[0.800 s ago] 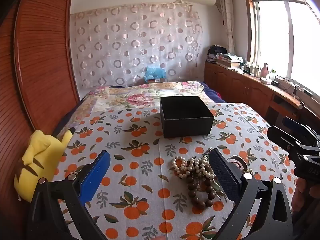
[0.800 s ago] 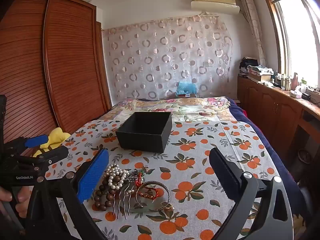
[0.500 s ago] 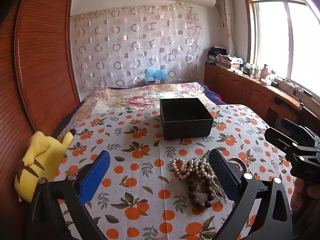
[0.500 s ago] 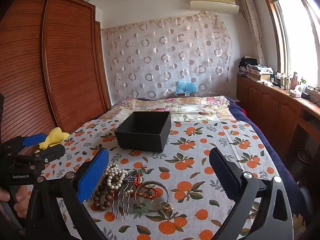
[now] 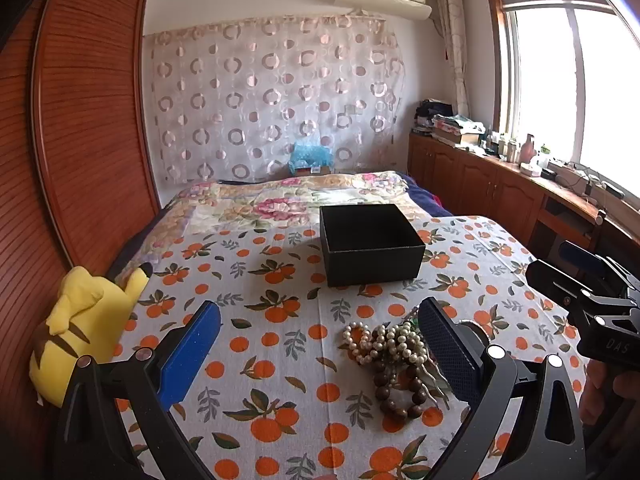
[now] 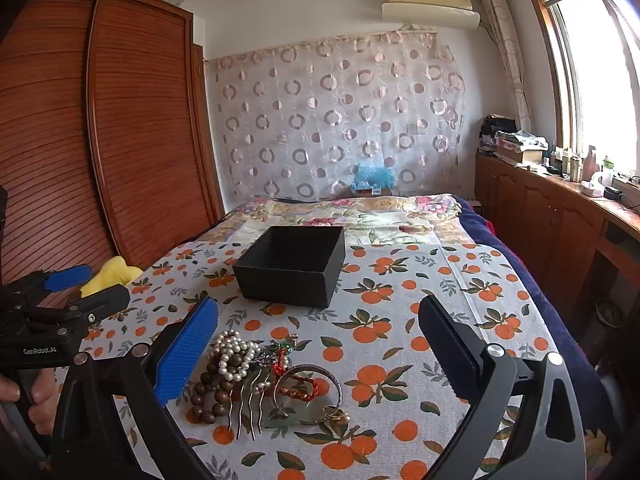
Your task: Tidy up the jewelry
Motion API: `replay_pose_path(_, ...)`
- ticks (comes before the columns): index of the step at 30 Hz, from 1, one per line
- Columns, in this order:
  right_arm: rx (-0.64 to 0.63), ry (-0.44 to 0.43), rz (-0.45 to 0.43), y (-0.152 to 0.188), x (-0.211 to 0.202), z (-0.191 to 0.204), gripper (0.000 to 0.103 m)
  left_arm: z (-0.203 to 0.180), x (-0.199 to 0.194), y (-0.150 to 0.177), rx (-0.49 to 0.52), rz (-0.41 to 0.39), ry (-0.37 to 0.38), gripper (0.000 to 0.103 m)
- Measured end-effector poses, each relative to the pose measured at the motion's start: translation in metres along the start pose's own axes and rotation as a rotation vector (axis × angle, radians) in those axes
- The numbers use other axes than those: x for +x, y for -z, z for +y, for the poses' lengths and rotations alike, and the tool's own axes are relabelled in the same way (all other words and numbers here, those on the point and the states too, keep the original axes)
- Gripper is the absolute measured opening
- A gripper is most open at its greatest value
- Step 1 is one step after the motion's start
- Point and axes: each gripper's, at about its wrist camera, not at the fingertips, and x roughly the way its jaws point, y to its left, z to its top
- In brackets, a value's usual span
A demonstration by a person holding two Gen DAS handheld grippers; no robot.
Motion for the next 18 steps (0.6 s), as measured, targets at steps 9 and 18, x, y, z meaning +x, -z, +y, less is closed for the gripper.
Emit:
replay_pose_path(9, 0.0, -0.001, -0.003, -0.003, 0.0, -0.002, 0.1, 0.0, -0.005, -0.002, 0.001, -0.006, 0.001, 0.096)
replay_pose_path(18, -0.002, -0.001, -0.004, -0.007, -0.001, 0.001, 0.1, 0.0, -0.015, -0.011, 0.004, -0.011, 0.0, 0.096)
